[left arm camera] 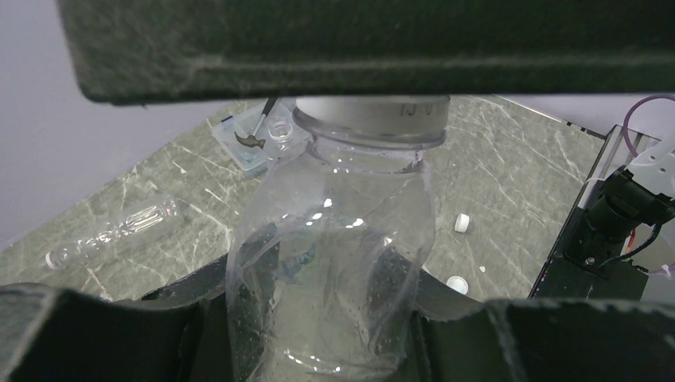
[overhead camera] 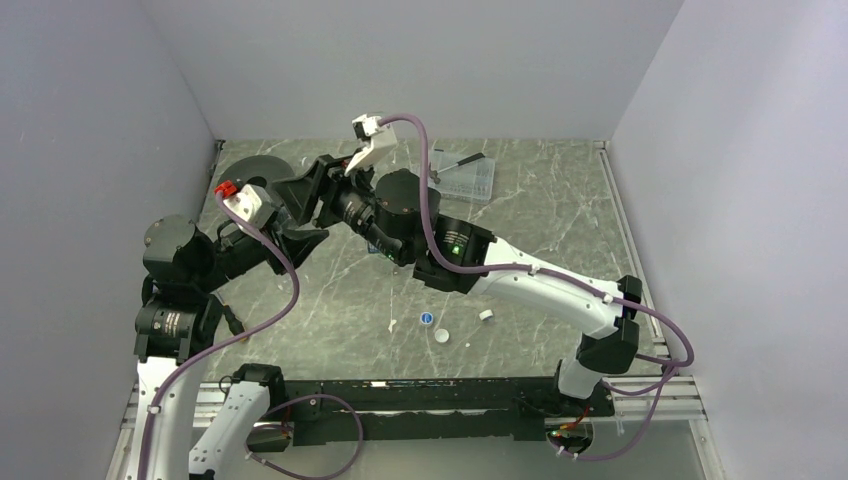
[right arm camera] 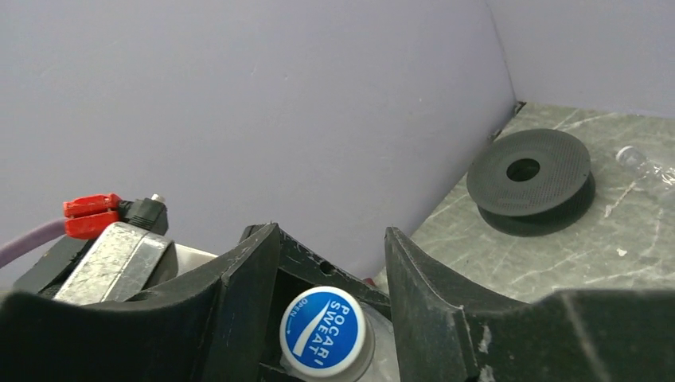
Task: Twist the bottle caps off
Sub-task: Unscrew the bottle cap from the plastic bottle.
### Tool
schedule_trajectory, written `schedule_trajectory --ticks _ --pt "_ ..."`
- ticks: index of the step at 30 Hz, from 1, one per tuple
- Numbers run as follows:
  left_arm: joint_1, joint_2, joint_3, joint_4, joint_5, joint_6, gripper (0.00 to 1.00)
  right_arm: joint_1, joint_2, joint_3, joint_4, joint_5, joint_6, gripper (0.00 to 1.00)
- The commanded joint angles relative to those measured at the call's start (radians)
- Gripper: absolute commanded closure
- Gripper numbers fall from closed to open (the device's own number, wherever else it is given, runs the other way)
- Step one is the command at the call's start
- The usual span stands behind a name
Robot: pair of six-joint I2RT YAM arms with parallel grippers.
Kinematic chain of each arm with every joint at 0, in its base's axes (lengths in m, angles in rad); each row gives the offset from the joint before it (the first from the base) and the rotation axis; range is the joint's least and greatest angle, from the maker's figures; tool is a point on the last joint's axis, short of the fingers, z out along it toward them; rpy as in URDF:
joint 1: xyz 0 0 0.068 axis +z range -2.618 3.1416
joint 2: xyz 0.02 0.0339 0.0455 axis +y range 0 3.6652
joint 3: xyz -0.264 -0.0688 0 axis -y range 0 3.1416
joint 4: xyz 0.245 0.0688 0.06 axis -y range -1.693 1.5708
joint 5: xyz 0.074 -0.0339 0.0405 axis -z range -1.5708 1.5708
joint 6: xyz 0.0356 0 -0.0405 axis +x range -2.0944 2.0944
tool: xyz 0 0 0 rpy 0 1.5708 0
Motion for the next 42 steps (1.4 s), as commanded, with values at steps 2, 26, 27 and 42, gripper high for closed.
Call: schedule_trajectory --ticks 2,26,27,42 --pt "-0.002 -0.001 0.021 0.007 -0.011 0.009 0.94 -0.008 -0.013 0.018 0.003 -0.010 0.012 0.54" --pt "-0.002 0.047 0.050 0.286 0.452 -0.452 1.00 -0.124 -0.158 -0.154 0.305 -0.616 -0.100 1.00" --pt "-0.002 0.049 0.046 0.319 0.470 -0.485 1.00 -0.125 -0.171 -0.173 0.329 -0.661 -0.108 1.00" --pt "-0.002 0.072 0.060 0.595 0.548 -0.813 1.00 -0.125 -0.178 -0.119 0.411 -1.194 -0.219 1.00"
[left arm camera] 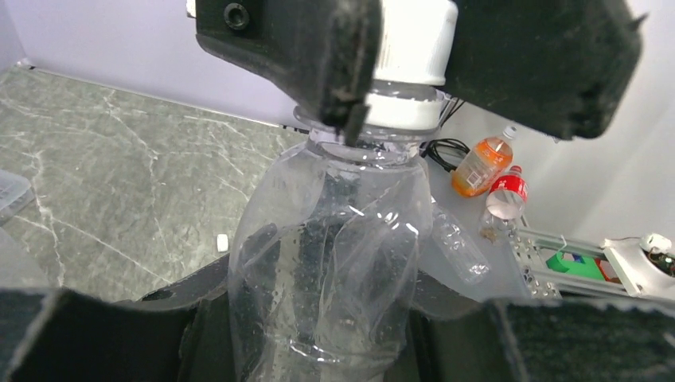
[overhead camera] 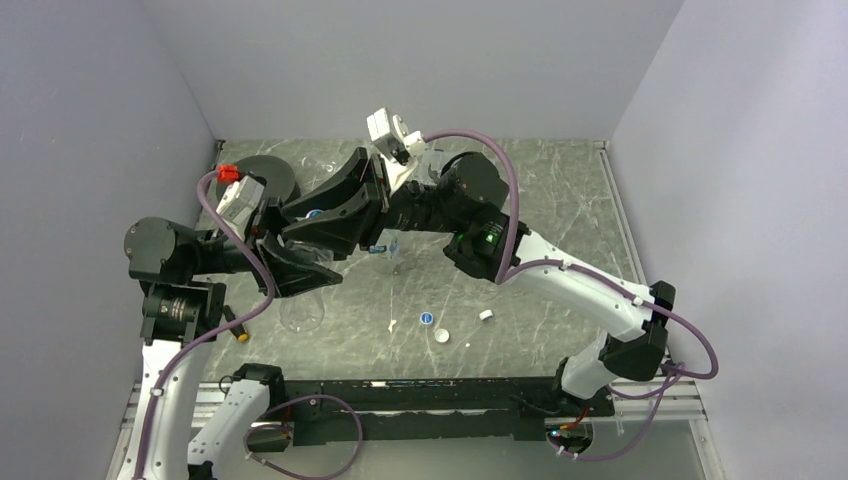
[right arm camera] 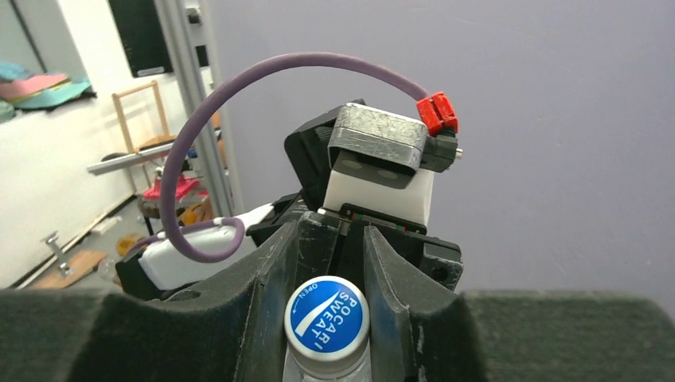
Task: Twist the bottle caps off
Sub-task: Unscrew the bottle cap from the plastic bottle.
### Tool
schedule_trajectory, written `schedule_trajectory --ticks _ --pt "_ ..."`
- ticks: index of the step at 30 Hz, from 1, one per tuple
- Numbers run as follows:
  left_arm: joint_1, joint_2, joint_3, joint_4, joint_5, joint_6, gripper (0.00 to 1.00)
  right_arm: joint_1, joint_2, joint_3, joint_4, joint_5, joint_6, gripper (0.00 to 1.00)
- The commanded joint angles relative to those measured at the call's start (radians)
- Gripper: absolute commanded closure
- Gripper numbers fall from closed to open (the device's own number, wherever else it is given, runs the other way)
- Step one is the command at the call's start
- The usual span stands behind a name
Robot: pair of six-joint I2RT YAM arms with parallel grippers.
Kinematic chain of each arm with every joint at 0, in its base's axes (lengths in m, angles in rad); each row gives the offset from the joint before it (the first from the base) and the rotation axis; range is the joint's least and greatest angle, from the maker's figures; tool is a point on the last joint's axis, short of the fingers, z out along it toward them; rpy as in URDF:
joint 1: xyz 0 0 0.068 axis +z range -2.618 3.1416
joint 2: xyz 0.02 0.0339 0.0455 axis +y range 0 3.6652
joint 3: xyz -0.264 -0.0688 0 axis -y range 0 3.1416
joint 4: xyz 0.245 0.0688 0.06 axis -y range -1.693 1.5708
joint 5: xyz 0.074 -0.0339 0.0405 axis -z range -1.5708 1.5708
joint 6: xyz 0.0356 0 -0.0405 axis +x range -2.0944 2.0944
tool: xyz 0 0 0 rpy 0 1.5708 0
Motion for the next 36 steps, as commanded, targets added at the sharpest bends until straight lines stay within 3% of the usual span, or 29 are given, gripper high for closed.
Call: schedule_trajectory --ticks 1,4,6,8,11,14,18,21,28,36 --pt "0.015 0.008 0.049 0.087 -0.051 -0.088 1.00 -0.003 -0.027 0.072 0.022 -0.262 -0.032 1.00" --pt "0.015 0.008 0.055 0.031 -0.058 -0.022 1.00 -0.004 -0.039 0.061 -0.018 -0.146 -0.060 0.97" --pt "0.016 0.004 0.076 -0.089 -0.082 0.102 1.00 -0.003 -0.065 0.036 -0.047 0.110 -0.068 0.58" --pt "0.016 0.004 0.106 -0.258 -0.139 0.280 1.00 0.003 -0.090 0.008 -0.059 0.331 -0.068 0.30" --pt "0.016 0.002 0.132 -0.477 -0.305 0.529 1.00 0.020 -0.123 -0.042 -0.059 0.624 -0.045 0.10" --pt "0.016 -0.007 0.119 -0.534 -0.450 0.697 1.00 0.050 -0.089 0.016 -0.139 0.760 -0.049 0.02" --pt "0.016 -0.023 0.088 -0.556 -0.564 0.814 1.00 0.079 0.020 0.213 -0.384 0.882 -0.017 0.01" --pt "0.016 -0.032 0.076 -0.559 -0.614 0.846 1.00 0.082 0.069 0.282 -0.459 0.900 0.016 0.08" --pt "0.016 -0.050 0.056 -0.532 -0.663 0.852 1.00 0.082 0.113 0.324 -0.515 0.882 0.087 0.20" --pt "0.016 -0.043 0.050 -0.530 -0.676 0.837 1.00 0.082 0.111 0.258 -0.472 0.853 0.181 0.36"
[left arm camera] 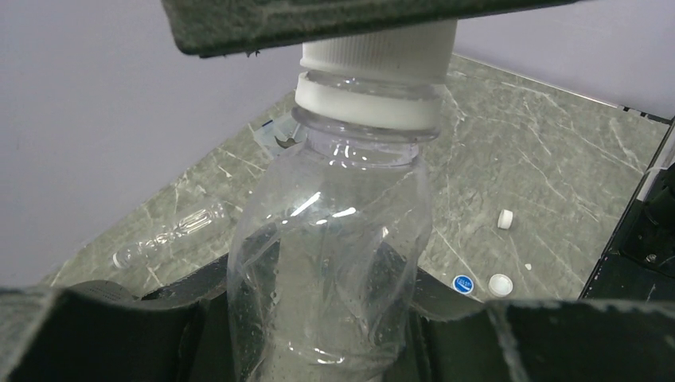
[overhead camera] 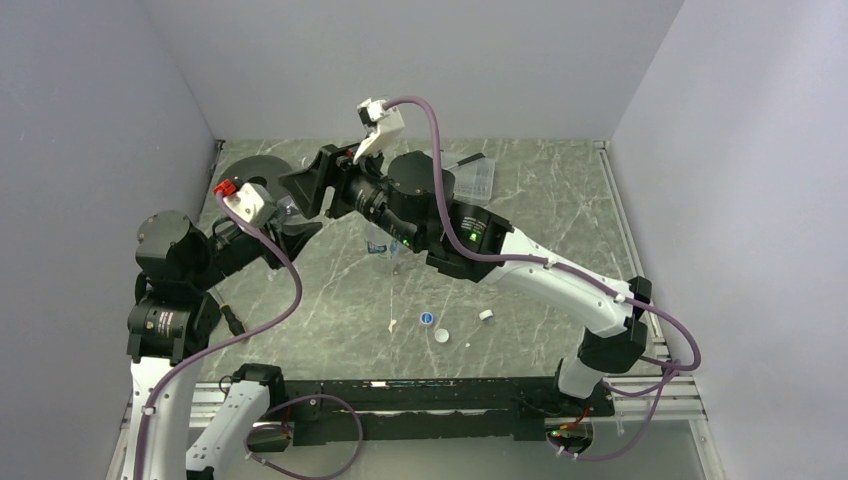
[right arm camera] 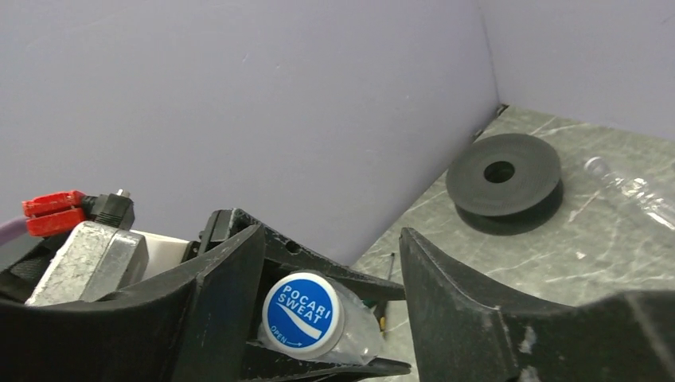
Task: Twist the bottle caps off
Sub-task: Unscrew the bottle cap from the plastic bottle.
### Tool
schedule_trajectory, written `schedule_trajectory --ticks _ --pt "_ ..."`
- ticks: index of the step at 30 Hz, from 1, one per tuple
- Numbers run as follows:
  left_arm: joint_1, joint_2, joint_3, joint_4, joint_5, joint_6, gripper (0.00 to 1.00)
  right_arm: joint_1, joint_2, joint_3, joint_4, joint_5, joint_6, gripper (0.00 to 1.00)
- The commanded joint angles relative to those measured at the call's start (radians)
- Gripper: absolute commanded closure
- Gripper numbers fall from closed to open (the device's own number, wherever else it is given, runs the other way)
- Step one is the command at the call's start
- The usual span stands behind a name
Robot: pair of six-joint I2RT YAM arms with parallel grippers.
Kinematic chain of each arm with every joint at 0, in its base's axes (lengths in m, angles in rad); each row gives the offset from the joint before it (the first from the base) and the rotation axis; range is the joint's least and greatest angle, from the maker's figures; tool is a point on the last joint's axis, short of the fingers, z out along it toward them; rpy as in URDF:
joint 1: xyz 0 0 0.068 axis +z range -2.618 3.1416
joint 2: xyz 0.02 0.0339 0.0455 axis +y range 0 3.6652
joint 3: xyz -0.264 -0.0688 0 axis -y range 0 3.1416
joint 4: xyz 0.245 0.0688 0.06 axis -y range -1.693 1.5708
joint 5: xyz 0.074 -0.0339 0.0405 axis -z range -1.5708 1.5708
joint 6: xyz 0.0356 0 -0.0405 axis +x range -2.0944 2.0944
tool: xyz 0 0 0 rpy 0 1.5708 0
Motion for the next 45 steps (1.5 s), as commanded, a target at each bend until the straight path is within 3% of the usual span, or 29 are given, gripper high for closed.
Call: schedule_trajectory --ticks 1,5,17,22,24,25,31,37,45 --pt "0.002 0.000 -0.003 0.024 -0.017 0.003 1.00 0.001 -0.034 -0.024 0.065 -0.003 0.065 0.40" --pt "0.003 -0.005 -0.009 0.025 -0.025 0.002 1.00 0.001 -0.040 -0.040 0.082 0.004 0.072 0.60" --pt "0.003 -0.002 -0.012 0.029 -0.033 -0.004 1.00 0.001 -0.020 -0.033 0.069 -0.009 0.091 0.60" --pt "0.003 0.004 -0.005 0.035 0.001 -0.034 1.00 0.001 -0.008 -0.015 0.072 -0.043 0.061 0.83" --pt "0.003 0.010 0.008 0.031 0.052 -0.062 1.00 -0.001 -0.017 -0.027 0.087 -0.059 0.028 1.00" --pt "0.003 0.011 0.016 0.034 0.081 -0.084 1.00 -0.006 -0.030 -0.046 0.106 -0.076 0.006 1.00" --pt "0.003 0.027 0.050 0.115 0.298 -0.301 1.00 -0.035 -0.156 -0.192 0.310 -0.292 -0.127 1.00" --pt "0.002 0.040 0.029 0.356 0.510 -0.621 1.00 -0.060 -0.259 -0.339 0.538 -0.673 -0.230 1.00" --pt "0.003 0.041 0.011 0.506 0.580 -0.813 1.00 -0.101 -0.226 -0.249 0.502 -1.008 -0.282 1.00"
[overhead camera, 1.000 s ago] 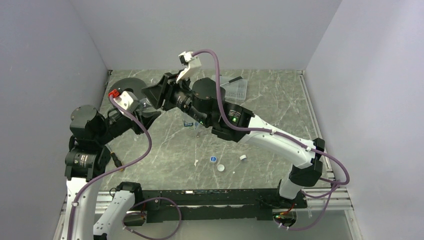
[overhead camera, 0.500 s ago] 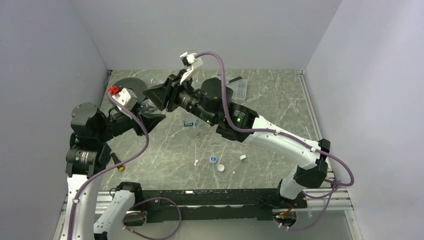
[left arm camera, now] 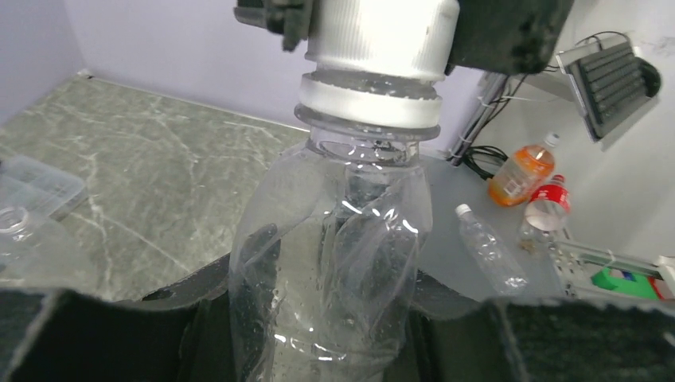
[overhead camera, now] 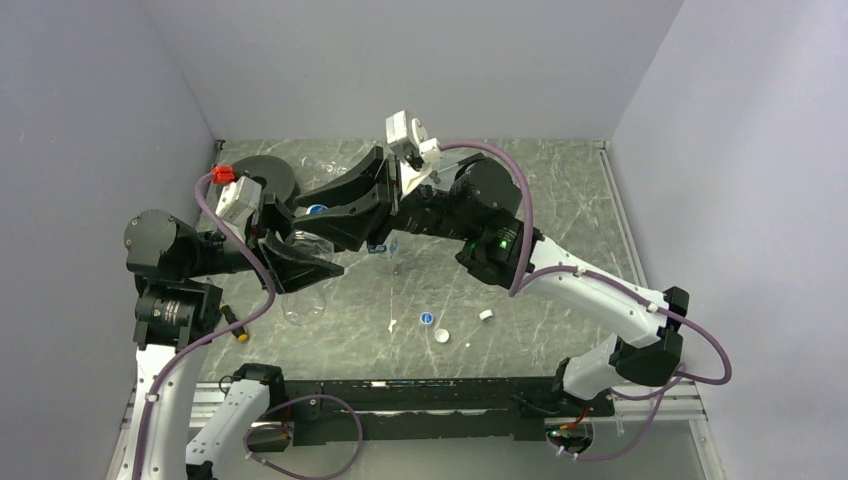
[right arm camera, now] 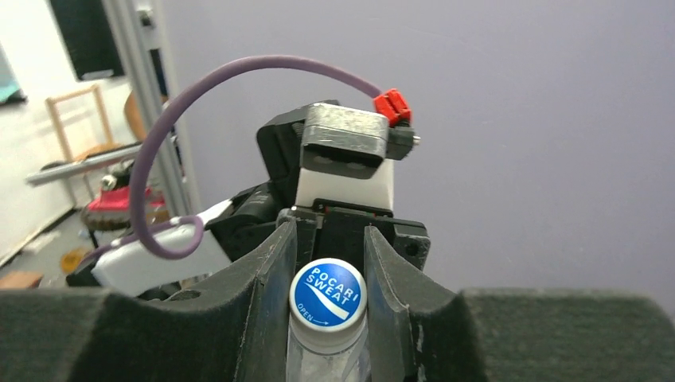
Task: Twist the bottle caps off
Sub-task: Unscrew the bottle cap from the plastic bottle.
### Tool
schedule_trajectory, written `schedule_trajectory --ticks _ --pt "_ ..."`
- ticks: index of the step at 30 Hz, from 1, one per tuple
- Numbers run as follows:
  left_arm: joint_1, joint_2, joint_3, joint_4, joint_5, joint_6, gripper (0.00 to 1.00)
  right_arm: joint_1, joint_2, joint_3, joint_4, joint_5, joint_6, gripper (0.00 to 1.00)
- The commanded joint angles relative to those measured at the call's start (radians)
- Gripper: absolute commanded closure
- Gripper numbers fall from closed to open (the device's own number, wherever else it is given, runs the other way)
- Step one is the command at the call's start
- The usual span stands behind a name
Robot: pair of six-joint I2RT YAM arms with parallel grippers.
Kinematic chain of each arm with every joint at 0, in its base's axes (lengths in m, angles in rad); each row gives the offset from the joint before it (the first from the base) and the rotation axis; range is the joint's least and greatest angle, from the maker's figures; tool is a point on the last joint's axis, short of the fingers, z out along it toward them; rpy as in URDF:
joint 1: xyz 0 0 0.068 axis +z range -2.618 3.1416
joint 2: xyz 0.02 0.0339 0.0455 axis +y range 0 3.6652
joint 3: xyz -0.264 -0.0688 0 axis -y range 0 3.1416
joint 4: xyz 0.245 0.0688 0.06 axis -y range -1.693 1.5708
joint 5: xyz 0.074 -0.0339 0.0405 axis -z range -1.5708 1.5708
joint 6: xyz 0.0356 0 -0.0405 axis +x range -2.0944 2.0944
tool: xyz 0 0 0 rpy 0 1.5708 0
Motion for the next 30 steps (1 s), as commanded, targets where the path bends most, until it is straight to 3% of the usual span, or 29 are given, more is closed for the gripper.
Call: schedule_trajectory --ticks 1,5,6,7,8,10,15,19,23,30 --pt "0.015 0.000 0.014 0.139 0.008 -0.186 1.00 -0.028 -0.012 0.093 -0.016 -0.282 -0.077 1.00" --pt "0.016 -0.002 0.032 0.065 -0.015 -0.108 1.00 -0.028 -0.010 0.106 -0.058 -0.217 -0.092 0.99" --pt "0.016 -0.002 0.035 0.037 -0.022 -0.084 1.00 -0.028 -0.014 0.096 -0.060 -0.174 -0.089 0.82" --pt "0.016 -0.004 0.039 0.011 -0.034 -0.056 1.00 -0.028 -0.022 0.087 -0.062 -0.108 -0.086 0.51" --pt "0.015 -0.005 0.045 -0.022 -0.053 -0.019 1.00 -0.028 -0.030 0.077 -0.066 -0.035 -0.078 0.11" --pt "0.016 -0.008 0.061 -0.102 -0.098 0.069 1.00 -0.028 -0.040 0.068 -0.092 0.123 -0.062 0.00" --pt "0.016 -0.014 0.072 -0.248 -0.234 0.291 1.00 -0.008 -0.074 0.061 -0.148 0.393 0.009 0.00" --pt "0.016 -0.034 0.051 -0.321 -0.365 0.471 1.00 0.024 0.028 0.263 -0.430 0.621 0.062 0.00" --pt "0.016 -0.052 0.020 -0.333 -0.474 0.610 1.00 0.038 0.116 0.373 -0.576 0.690 0.114 0.01" --pt "0.016 -0.043 0.008 -0.338 -0.564 0.654 1.00 0.064 0.161 0.369 -0.553 0.688 0.179 0.26"
